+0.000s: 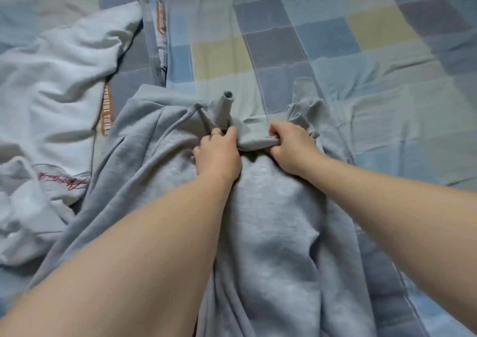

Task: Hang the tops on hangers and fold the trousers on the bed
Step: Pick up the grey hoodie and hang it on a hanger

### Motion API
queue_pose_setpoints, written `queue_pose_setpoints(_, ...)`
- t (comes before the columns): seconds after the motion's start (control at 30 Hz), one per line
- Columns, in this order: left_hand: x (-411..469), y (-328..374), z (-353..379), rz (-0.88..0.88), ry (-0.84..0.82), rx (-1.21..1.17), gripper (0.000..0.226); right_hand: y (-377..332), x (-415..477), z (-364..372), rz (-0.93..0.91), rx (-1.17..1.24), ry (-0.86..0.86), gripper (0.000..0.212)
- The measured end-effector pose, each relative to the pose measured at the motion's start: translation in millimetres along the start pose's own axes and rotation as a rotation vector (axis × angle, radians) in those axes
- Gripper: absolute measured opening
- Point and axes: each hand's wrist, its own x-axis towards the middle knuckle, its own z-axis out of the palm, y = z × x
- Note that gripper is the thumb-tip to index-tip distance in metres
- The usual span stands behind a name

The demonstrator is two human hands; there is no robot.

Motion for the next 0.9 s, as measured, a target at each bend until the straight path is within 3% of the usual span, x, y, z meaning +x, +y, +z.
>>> queue_pose_setpoints(0.13,-120,2,-42,0.010,-0.190,-0.106,0.036,-24,-115,-41,-0.073,-0.206,-0.096,0.016)
queue_pose_setpoints(0.23,-219,16,-100,-0.088,-0.258,-0.150,0.035,-63,-198,-96,-0.153,-0.169,-0.195,0.016)
queue_pose_setpoints(0.4,-347,50,-223,-0.052,-0.235,-0.269,0.014,-129,-320,-219,0.004,0.009,-0.287,0.012)
queue_pose_setpoints(0.5,-406,65,-285,0.045,-0.215,-0.301,0.017,-165,-396,-278,0.095,0.080,-0.316,0.030)
queue_pose_setpoints(0.6,-445,74,-330,0.278,-0.203,-0.347,0.009,-201,-453,-326,0.138,0.167,-0.249,0.010)
queue_pose_setpoints(0.77,-485,79,-397,0.622,-0.398,-0.469,0.015,-262,-528,-386,0.169,0.427,-0.058,0.044)
queue_pose_setpoints(0.9,-509,83,-429,0.798,-0.395,-0.510,0.014,-302,-601,-402,0.182,0.638,0.186,0.048)
